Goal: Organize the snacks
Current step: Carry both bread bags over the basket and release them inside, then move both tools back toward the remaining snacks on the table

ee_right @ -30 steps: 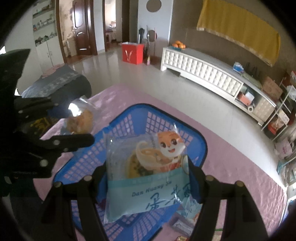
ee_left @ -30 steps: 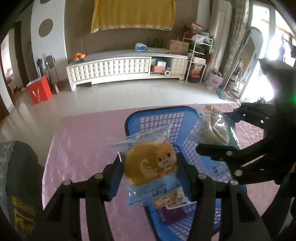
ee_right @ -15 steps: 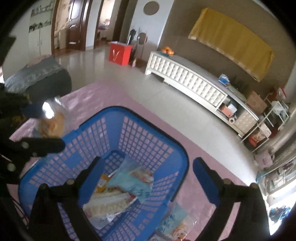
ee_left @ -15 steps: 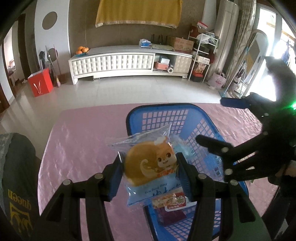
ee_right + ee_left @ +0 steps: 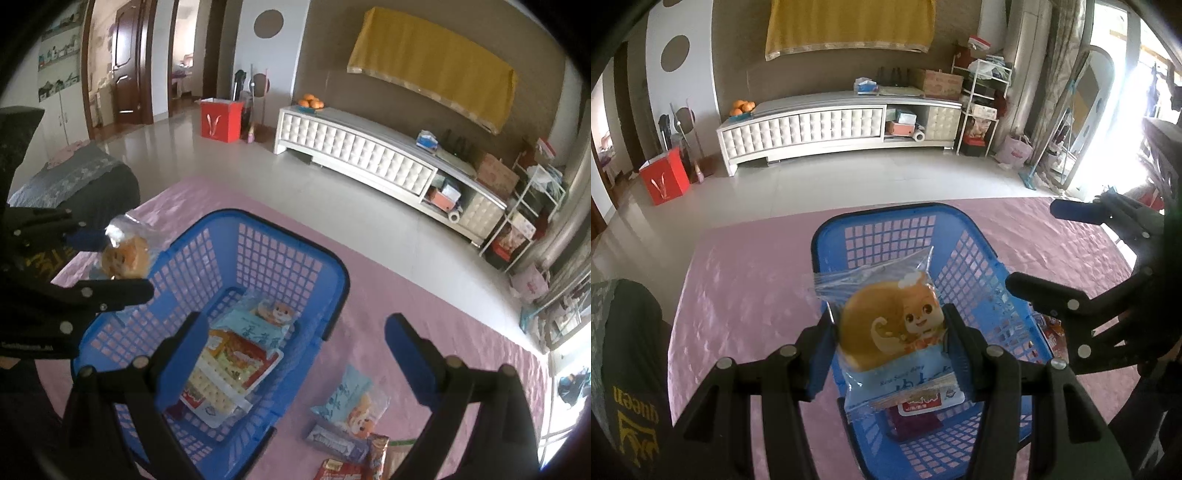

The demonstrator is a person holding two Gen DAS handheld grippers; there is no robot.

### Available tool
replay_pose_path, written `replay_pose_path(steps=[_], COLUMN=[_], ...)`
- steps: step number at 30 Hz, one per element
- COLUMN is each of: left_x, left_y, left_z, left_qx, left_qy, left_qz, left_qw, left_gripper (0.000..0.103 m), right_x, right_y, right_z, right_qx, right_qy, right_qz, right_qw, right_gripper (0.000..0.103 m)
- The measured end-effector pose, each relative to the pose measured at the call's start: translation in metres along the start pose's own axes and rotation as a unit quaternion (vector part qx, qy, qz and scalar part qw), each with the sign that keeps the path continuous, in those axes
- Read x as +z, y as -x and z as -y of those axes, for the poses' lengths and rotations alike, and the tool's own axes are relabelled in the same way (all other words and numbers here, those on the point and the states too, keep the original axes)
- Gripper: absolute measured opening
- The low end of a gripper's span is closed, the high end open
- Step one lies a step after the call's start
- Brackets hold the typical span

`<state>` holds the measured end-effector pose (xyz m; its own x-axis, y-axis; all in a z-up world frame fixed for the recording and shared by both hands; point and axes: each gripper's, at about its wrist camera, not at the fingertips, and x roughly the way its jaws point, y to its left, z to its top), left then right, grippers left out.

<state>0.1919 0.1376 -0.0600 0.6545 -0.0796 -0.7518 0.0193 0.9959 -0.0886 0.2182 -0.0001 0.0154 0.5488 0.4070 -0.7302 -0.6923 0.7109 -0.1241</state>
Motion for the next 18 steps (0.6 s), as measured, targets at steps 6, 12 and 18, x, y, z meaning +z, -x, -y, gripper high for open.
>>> replay_pose_path(steps=[6,12,18], left_x=[0.014,0.041,0.046], left_y=[-0.017,-0.031,-0.029], left_z=[-0.001,-0.005,-0.003], left_qx=[0.001,0.035,0.023], left_qy=[0.000,-0.002,-0.002], left_qz=[-0.009,0.004,-0.002], left_qw=[1.0000,0.9994,0.9997], left_gripper=[0.052,0.082,0.082], right_x=[-0.002,0.001,-0.001], right_y=[-0.008,-0.021,-0.022], right_z=[0.011,0.020,0.025], right_qx=[-0.001,-0.016,-0.002], right_qy=[-0.018,-0.027,-0.036], right_qz=[-0.004,-0.009,-0.011], right_qw=[1.000,0.999,0.999], right_gripper=[0.098,0.098,0.098])
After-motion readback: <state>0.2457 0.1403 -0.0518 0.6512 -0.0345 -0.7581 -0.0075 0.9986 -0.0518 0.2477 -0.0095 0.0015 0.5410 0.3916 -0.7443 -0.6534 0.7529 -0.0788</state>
